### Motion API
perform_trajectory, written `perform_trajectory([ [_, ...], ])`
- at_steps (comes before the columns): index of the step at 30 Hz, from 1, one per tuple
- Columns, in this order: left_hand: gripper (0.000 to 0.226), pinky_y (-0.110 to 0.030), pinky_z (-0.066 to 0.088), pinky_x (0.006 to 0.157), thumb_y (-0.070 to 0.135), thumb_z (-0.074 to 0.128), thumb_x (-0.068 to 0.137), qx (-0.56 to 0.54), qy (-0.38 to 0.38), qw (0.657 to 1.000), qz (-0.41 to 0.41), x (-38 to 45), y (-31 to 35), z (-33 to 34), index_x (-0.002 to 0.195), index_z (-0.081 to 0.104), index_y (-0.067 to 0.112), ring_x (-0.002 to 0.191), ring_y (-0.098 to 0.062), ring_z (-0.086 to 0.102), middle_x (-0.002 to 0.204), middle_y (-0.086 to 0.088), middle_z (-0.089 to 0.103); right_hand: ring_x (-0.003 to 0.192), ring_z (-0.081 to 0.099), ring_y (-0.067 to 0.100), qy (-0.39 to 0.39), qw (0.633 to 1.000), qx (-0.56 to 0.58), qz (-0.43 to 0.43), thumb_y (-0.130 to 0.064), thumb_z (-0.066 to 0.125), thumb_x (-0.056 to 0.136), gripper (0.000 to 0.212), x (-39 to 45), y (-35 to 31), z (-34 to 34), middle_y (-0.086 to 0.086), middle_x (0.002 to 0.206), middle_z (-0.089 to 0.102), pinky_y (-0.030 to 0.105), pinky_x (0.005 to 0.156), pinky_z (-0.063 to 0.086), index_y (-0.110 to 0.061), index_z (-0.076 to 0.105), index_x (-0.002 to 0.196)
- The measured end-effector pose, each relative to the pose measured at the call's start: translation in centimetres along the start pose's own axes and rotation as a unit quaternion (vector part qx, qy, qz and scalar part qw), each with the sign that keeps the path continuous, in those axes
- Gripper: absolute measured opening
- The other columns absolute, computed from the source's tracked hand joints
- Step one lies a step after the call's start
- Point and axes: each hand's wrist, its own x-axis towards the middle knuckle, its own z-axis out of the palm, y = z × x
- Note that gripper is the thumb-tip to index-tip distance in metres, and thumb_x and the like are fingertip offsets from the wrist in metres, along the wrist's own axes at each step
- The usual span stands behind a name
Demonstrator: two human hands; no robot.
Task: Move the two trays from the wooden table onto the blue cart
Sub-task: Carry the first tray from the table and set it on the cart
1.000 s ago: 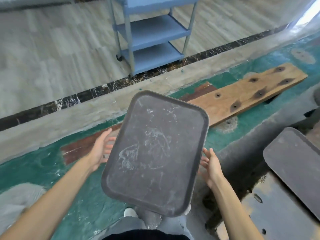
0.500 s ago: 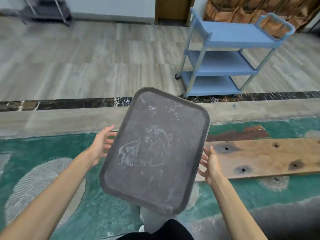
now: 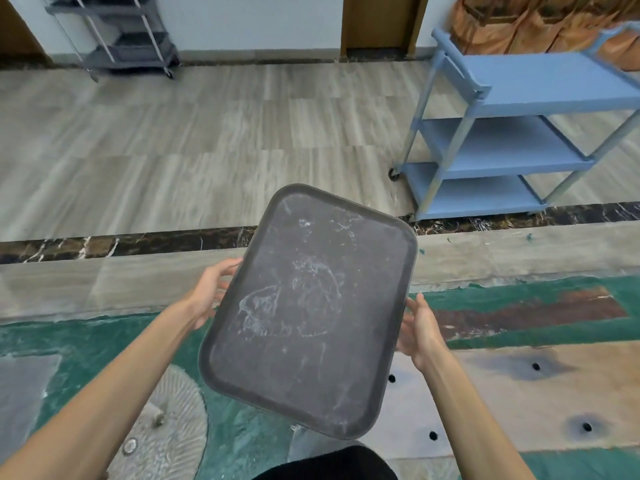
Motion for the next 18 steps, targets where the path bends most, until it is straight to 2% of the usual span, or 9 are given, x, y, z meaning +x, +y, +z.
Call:
perform_trajectory([
  [3,0.082,-0.039,0.042,0.074,0.083,0.051,0.058,-0.013,0.001,1.0,0.0,4.0,4.1,-0.9,0.104,0.07,0.018,0.079,-0.025,0.055,0.085,-0.007,0.06,0.111,0.065,0.037,0.0,0.999,0.033,-0.005,-0.051,0.029,0.105,0.048,3.3,-2.2,2.5,0.02,0.12,0.069,0.055,0.101,0.048,-0.018,0.061,0.12],
  [7,0.096,-0.046,0.038,0.083,0.089,0.04,0.06,-0.039,-0.006,0.999,-0.018,7.9,7.0,-1.3,0.109,0.069,0.013,0.085,-0.029,0.054,0.089,-0.011,0.056,0.117,0.062,0.032,0.039,0.999,-0.018,0.001,-0.054,0.034,0.102,0.046,5.3,-4.5,4.6,0.012,0.126,0.067,0.052,0.103,0.048,-0.025,0.062,0.125],
  [11,0.105,-0.047,0.039,0.083,0.093,0.034,0.058,-0.03,-0.031,0.999,-0.03,12.2,10.6,-1.1,0.111,0.072,0.012,0.088,-0.031,0.054,0.092,-0.013,0.056,0.113,0.062,0.025,0.073,0.996,-0.055,-0.006,-0.049,0.034,0.104,0.039,7.3,-7.9,6.3,0.004,0.121,0.066,0.04,0.08,0.052,-0.029,0.06,0.124],
  [15,0.101,-0.047,0.039,0.081,0.094,0.029,0.06,-0.017,-0.055,0.998,-0.04,17.4,13.9,1.0,0.103,0.076,0.015,0.086,-0.031,0.054,0.084,-0.009,0.057,0.086,0.067,0.014,0.109,0.993,-0.045,-0.001,-0.041,0.041,0.104,0.03,9.5,-11.0,7.6,-0.003,0.098,0.071,0.027,0.051,0.051,-0.026,0.067,0.104],
  [18,0.101,-0.043,0.04,0.076,0.093,0.028,0.062,-0.007,-0.078,0.996,-0.051,22.2,17.0,3.1,0.103,0.076,0.013,0.083,-0.029,0.055,0.082,-0.007,0.058,0.075,0.07,0.01,0.133,0.991,-0.024,-0.012,-0.037,0.043,0.104,0.027,12.1,-13.8,8.6,-0.006,0.086,0.075,0.026,0.05,0.051,-0.027,0.065,0.093],
])
